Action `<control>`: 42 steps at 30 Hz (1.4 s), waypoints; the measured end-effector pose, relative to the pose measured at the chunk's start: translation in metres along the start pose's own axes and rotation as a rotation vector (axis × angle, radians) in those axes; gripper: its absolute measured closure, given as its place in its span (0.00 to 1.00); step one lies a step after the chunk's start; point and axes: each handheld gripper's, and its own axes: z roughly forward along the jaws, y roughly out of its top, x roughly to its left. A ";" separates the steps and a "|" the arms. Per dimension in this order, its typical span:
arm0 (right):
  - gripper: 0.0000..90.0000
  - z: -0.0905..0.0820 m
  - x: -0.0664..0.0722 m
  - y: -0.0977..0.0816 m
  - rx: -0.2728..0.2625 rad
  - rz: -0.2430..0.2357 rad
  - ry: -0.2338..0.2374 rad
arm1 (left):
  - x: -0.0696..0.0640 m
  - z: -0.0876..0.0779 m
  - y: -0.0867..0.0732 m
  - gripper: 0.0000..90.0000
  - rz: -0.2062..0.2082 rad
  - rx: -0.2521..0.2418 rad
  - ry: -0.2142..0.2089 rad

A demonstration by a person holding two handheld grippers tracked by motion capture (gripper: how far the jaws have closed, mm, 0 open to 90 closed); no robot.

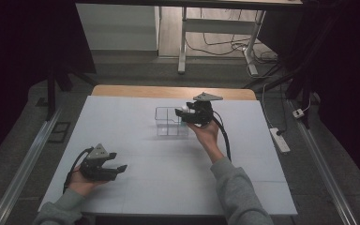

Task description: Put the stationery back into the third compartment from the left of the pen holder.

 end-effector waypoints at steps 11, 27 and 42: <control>0.38 -0.045 0.004 -0.006 0.040 -0.057 0.020 | 0.000 0.000 0.000 0.35 0.001 0.003 0.001; 0.37 -0.147 0.005 -0.078 0.146 -0.014 0.021 | 0.003 0.002 0.002 0.35 -0.009 -0.003 0.000; 0.37 -0.182 -0.009 -0.116 0.182 0.007 -0.016 | 0.002 0.004 0.005 0.34 -0.009 0.000 0.012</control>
